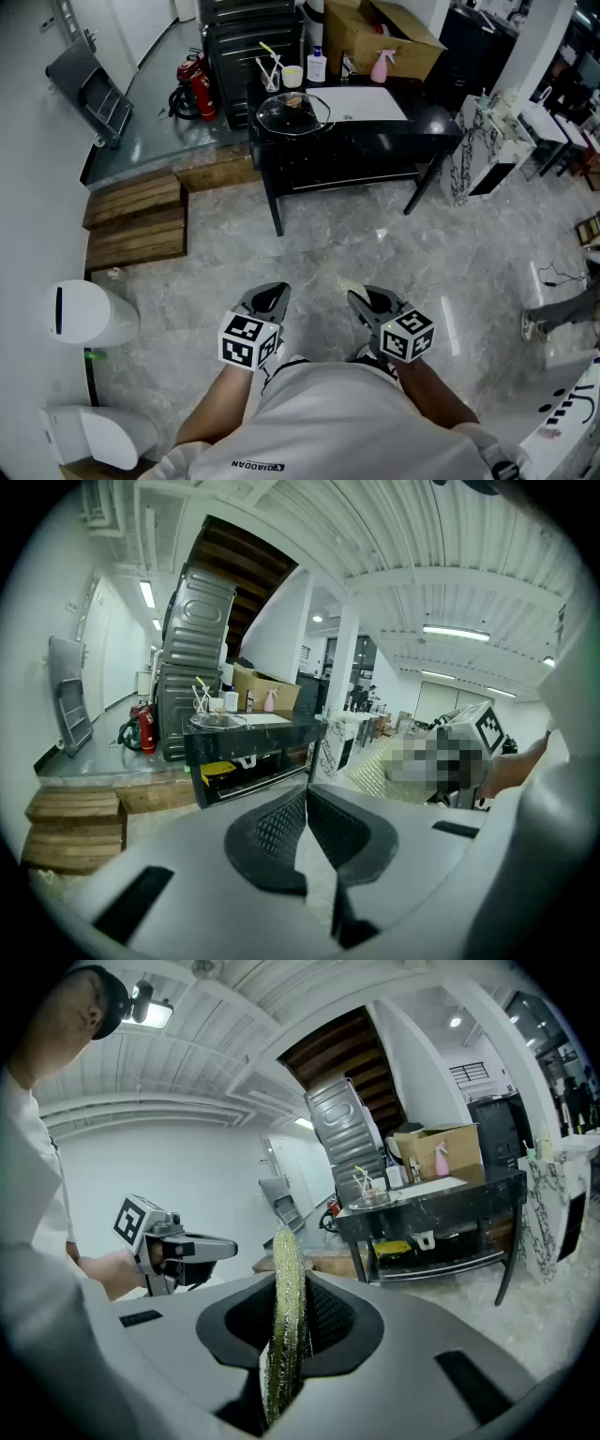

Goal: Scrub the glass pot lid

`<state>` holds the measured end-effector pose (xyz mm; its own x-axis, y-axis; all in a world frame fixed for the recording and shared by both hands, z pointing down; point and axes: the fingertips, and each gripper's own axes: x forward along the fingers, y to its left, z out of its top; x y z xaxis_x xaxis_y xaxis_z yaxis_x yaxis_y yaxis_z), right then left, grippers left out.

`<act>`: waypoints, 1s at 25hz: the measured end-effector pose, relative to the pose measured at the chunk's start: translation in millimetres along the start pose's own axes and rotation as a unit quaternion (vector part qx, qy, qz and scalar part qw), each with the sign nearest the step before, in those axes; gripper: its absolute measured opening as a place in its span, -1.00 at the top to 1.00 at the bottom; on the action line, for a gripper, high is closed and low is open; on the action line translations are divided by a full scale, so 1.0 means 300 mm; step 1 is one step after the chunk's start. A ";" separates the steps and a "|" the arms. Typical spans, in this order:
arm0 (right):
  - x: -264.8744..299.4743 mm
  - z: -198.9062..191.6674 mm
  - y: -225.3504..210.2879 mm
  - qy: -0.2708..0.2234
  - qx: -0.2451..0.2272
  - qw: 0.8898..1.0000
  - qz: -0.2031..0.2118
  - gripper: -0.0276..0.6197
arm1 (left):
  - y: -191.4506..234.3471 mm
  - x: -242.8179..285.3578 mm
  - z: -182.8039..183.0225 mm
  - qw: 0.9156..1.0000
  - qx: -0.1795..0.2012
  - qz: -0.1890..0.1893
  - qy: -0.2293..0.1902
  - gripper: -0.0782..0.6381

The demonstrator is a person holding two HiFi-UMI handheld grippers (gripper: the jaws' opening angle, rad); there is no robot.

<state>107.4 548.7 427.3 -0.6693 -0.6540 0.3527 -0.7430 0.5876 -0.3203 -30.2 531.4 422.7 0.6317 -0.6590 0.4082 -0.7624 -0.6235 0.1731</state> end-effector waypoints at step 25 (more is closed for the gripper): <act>0.023 -0.006 0.074 -0.016 0.011 1.000 0.010 0.66 | 0.009 -0.069 -0.052 1.000 -0.009 -0.007 -0.002 0.73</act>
<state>86.2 558.1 424.2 -0.6828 -0.6581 0.3173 -0.7295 0.5896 -0.3467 -47.4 550.0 428.7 0.6432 -0.6522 0.4012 -0.7556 -0.6254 0.1948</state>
